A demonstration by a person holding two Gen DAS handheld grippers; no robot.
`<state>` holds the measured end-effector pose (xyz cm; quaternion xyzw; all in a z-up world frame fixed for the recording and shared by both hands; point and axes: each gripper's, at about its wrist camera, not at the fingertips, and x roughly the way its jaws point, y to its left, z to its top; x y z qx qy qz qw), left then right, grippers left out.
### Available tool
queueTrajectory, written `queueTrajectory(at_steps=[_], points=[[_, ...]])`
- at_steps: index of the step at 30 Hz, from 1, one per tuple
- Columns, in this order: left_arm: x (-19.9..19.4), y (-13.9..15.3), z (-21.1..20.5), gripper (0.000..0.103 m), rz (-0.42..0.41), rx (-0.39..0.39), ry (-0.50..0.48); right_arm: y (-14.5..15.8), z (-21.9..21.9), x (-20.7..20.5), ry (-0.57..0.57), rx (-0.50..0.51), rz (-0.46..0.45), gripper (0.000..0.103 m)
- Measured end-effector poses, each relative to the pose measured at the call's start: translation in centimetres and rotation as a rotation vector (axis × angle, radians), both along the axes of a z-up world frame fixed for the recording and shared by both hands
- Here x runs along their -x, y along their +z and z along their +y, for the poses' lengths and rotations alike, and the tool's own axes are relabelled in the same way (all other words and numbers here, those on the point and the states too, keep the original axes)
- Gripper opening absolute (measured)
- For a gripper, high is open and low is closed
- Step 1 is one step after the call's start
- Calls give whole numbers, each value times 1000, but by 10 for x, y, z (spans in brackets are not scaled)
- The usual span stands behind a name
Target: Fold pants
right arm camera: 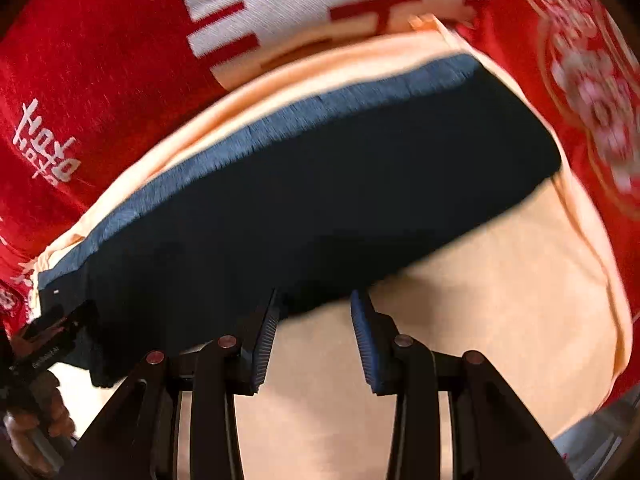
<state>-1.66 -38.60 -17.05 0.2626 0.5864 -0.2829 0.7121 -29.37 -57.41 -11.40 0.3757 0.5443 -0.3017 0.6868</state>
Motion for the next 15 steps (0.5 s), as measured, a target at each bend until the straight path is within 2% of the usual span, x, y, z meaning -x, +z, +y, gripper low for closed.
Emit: queueTrajectory(at_steps=[3, 5, 9, 15], points=[[16, -7, 10, 102, 20, -7, -11, -4, -6, 25, -35, -50, -10, 41], [28, -8, 3, 102, 29, -14, -8, -10, 1, 25, -45, -62, -9, 41], [45, -7, -11, 102, 39, -11, -6, -20, 3, 33, -55, -76, -7, 47], [78, -1, -40, 102, 40, -14, -45, -22, -7, 55, -84, -91, -46, 48]])
